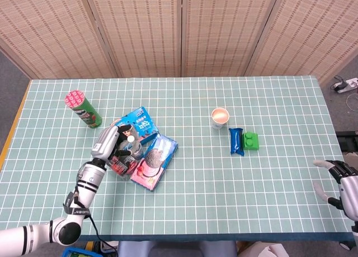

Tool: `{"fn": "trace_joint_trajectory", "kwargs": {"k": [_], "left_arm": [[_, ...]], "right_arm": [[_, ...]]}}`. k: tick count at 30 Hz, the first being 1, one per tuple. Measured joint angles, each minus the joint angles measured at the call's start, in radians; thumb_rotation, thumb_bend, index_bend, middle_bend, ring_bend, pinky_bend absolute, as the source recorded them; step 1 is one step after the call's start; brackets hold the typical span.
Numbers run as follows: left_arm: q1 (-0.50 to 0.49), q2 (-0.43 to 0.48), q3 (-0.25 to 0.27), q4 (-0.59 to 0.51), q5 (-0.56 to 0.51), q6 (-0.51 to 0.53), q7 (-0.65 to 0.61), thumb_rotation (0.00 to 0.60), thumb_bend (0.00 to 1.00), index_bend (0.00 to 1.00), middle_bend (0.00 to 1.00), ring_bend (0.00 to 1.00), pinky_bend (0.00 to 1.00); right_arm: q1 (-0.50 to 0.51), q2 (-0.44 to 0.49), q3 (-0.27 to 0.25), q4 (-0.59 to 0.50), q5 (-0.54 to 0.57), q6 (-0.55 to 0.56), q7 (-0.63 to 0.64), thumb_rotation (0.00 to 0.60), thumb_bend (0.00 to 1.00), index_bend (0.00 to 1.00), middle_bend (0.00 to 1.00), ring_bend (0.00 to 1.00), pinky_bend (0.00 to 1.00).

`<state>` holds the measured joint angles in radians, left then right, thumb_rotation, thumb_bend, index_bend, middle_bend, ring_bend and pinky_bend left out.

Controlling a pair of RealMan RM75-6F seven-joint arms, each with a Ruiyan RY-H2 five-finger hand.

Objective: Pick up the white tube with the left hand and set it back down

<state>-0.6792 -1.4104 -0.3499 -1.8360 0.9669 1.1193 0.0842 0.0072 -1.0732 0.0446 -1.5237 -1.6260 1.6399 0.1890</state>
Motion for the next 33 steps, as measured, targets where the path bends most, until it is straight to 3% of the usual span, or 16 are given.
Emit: {"fn": "trace_joint_trajectory", "kwargs": {"k": [10,23,28,33], "left_arm": [[0.013,0.055,-0.010,-0.089,0.000,0.046,0.039,0.600,0.48,0.74,1.00,1.00,1.00],[0.071,0.206,-0.033,-0.251,-0.044,0.091,0.032,0.600,0.49,0.75,1.00,1.00,1.00],[0.098,0.241,-0.026,-0.262,-0.019,0.118,0.024,0.600,0.49,0.75,1.00,1.00,1.00],[0.109,0.234,-0.001,-0.224,0.016,0.190,0.111,0.600,0.49,0.76,1.00,1.00,1.00]], "right_arm": [[0.002,-0.001,-0.001,0.001,-0.001,-0.003,-0.001,0.600,0.29,0.33,0.39,0.32,0.48],[0.006,-0.006,-0.005,-0.001,-0.002,-0.014,-0.016,0.600,0.29,0.33,0.39,0.32,0.48],[0.008,-0.009,-0.005,-0.003,0.000,-0.019,-0.028,0.600,0.29,0.33,0.39,0.32,0.48],[0.010,-0.012,-0.006,-0.005,0.001,-0.025,-0.038,0.600,0.29,0.33,0.39,0.32,0.48]]}}
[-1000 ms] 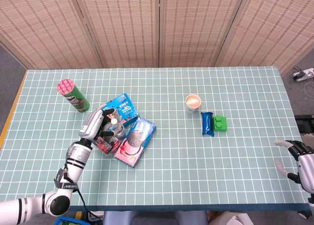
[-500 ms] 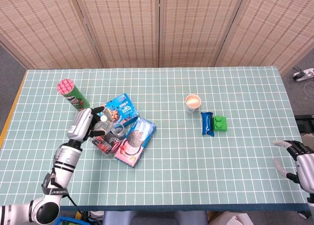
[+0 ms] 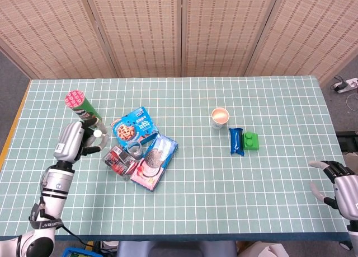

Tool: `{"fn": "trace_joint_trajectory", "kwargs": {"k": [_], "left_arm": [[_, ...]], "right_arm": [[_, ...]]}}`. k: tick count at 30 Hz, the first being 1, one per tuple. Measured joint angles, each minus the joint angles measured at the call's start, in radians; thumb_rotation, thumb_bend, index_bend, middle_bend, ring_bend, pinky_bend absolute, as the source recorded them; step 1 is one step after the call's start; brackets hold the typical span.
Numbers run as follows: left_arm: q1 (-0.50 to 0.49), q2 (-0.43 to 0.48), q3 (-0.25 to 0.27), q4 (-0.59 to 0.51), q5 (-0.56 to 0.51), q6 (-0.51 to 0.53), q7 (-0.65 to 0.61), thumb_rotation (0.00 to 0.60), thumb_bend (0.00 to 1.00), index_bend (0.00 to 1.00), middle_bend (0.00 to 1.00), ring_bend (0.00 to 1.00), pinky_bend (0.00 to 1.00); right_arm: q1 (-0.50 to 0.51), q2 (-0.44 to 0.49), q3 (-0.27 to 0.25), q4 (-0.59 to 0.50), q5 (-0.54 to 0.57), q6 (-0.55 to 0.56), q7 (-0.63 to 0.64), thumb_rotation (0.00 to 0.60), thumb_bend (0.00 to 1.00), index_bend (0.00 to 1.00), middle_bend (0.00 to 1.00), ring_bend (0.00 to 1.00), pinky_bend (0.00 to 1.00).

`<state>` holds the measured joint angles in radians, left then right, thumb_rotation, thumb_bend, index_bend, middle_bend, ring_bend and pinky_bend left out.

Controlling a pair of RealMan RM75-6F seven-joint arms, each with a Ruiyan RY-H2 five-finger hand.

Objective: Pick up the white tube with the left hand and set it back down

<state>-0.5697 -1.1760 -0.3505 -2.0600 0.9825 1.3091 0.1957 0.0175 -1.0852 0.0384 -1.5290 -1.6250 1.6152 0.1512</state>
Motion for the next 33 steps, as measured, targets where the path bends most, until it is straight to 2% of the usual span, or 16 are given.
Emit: {"fn": "trace_joint_trajectory", "kwargs": {"k": [6,10,13,21,23,25,28,33], "left_arm": [[0.012,-0.050,0.043,0.099,0.072,0.116,0.155,0.600,0.49,0.76,1.00,1.00,1.00],[0.020,-0.056,0.042,0.109,0.060,0.116,0.137,0.600,0.49,0.76,1.00,1.00,1.00],[0.029,-0.027,0.025,0.080,0.024,0.053,0.030,0.600,0.49,0.76,1.00,1.00,1.00],[0.064,0.137,-0.042,0.041,-0.036,-0.253,-0.425,0.600,0.50,0.76,1.00,1.00,1.00],[0.070,0.170,-0.047,0.047,-0.029,-0.316,-0.504,0.600,0.50,0.76,1.00,1.00,1.00],[0.073,0.176,-0.044,0.054,-0.023,-0.335,-0.532,0.600,0.50,0.76,1.00,1.00,1.00],[0.074,0.170,-0.033,0.069,-0.015,-0.307,-0.499,0.600,0.50,0.76,1.00,1.00,1.00],[0.071,0.133,-0.008,0.098,-0.008,-0.196,-0.269,0.600,0.50,0.76,1.00,1.00,1.00]], "right_arm": [[0.002,-0.003,-0.001,-0.001,0.001,-0.005,-0.008,0.600,0.29,0.33,0.39,0.32,0.48],[0.003,-0.003,-0.001,-0.001,0.003,-0.007,-0.008,0.600,0.29,0.33,0.39,0.32,0.48],[0.003,-0.003,-0.001,0.000,0.004,-0.007,-0.006,0.600,0.29,0.33,0.39,0.32,0.48],[0.004,-0.004,-0.002,0.001,0.004,-0.010,-0.009,0.600,0.29,0.33,0.39,0.32,0.48],[0.004,-0.005,-0.002,0.001,0.005,-0.011,-0.010,0.600,0.29,0.33,0.39,0.32,0.48],[0.005,-0.005,-0.002,0.001,0.005,-0.012,-0.012,0.600,0.29,0.33,0.39,0.32,0.48],[0.005,-0.006,-0.002,0.001,0.006,-0.013,-0.014,0.600,0.29,0.33,0.39,0.32,0.48],[0.005,-0.005,-0.002,0.000,0.007,-0.012,-0.012,0.600,0.29,0.33,0.39,0.32,0.48]]}}
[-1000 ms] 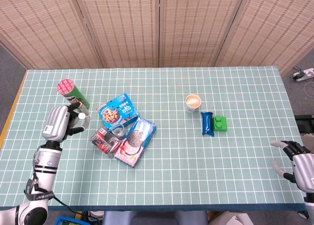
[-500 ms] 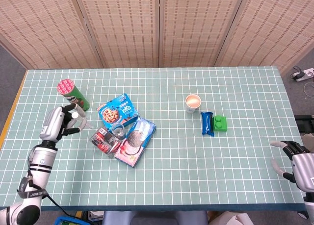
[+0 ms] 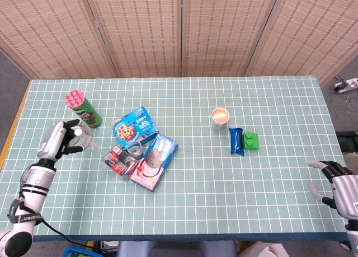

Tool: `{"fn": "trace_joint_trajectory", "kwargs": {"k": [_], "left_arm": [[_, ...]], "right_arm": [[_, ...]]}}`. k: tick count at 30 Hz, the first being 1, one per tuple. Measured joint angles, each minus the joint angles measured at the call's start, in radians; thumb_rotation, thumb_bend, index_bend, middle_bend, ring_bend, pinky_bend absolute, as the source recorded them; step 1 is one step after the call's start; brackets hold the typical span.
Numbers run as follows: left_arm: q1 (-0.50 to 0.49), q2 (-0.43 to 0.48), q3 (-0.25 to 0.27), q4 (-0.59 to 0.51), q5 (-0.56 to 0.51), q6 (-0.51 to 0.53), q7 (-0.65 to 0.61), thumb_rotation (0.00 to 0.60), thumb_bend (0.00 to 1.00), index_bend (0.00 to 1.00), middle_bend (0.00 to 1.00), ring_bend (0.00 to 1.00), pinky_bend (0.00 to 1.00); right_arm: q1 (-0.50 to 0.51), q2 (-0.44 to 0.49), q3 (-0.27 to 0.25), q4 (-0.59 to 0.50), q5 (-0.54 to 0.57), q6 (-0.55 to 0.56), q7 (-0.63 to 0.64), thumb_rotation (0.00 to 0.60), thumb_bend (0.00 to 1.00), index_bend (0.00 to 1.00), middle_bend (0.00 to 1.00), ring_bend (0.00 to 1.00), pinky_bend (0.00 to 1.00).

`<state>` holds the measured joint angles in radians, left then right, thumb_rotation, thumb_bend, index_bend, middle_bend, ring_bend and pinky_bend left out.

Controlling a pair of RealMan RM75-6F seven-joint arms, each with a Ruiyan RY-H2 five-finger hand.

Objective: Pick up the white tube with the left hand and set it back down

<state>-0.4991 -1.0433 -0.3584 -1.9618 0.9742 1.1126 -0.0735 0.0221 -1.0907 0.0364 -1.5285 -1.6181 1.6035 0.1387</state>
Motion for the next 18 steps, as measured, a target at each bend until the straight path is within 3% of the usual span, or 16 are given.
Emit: {"fn": "trace_joint_trajectory", "kwargs": {"k": [3,7,18], "left_arm": [[-0.002,-0.019,0.008,0.009,-0.004,0.054,0.122,0.600,0.50,0.76,1.00,1.00,1.00],[-0.001,-0.017,0.004,0.003,-0.020,0.050,0.139,0.600,0.50,0.76,1.00,1.00,1.00],[0.030,0.082,-0.043,-0.013,0.000,-0.162,-0.336,0.600,0.50,0.76,1.00,1.00,1.00]], "right_arm": [[-0.001,0.001,0.000,0.001,0.001,0.001,0.003,0.600,0.29,0.33,0.39,0.32,0.48],[0.000,0.001,0.000,0.002,0.002,0.000,0.004,0.600,0.29,0.33,0.39,0.32,0.48],[0.001,-0.002,0.000,0.002,0.005,-0.003,-0.001,0.600,0.29,0.33,0.39,0.32,0.48]]}}
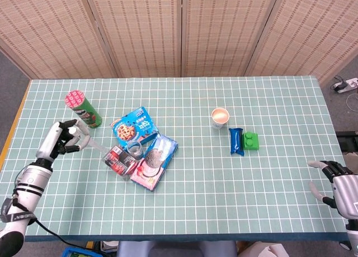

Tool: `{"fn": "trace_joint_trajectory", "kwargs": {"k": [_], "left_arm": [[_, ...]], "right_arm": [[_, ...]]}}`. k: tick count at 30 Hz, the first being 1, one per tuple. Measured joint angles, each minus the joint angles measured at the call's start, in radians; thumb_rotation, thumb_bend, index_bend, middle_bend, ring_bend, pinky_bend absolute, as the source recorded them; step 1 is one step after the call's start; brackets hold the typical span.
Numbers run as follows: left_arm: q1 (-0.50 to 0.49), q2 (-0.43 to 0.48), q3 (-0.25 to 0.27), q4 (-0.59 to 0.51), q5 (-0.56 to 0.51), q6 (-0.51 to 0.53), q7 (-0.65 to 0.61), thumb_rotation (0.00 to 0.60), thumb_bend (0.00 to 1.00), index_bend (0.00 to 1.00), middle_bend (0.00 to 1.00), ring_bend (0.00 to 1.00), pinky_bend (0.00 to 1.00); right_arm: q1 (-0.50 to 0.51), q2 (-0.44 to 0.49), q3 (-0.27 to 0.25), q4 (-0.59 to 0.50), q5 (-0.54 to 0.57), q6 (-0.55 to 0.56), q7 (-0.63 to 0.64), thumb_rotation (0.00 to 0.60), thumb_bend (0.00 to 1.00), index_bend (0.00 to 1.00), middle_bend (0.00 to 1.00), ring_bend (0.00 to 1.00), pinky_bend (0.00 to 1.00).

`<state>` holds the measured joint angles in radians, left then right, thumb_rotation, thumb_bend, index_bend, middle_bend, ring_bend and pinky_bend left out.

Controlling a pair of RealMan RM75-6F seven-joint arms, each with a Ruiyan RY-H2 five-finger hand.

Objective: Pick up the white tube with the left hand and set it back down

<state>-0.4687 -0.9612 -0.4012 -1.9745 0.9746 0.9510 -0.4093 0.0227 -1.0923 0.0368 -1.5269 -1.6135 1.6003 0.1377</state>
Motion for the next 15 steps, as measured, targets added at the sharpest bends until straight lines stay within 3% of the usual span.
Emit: {"fn": "trace_joint_trajectory", "kwargs": {"k": [4,11,15], "left_arm": [[0.003,0.003,0.009,0.015,0.024,-0.002,-0.003,0.600,0.51,0.76,1.00,1.00,1.00],[-0.003,-0.054,0.054,0.055,0.049,0.120,0.252,0.600,0.51,0.76,1.00,1.00,1.00],[-0.004,-0.076,0.065,0.061,0.046,0.172,0.314,0.600,0.50,0.76,1.00,1.00,1.00]], "right_arm": [[-0.002,-0.001,-0.001,0.000,-0.001,0.003,-0.002,0.600,0.29,0.33,0.39,0.32,0.48],[-0.006,-0.003,-0.001,0.000,-0.002,0.011,-0.005,0.600,0.29,0.33,0.39,0.32,0.48],[-0.008,-0.001,-0.002,0.000,-0.004,0.014,-0.001,0.600,0.29,0.33,0.39,0.32,0.48]]}}
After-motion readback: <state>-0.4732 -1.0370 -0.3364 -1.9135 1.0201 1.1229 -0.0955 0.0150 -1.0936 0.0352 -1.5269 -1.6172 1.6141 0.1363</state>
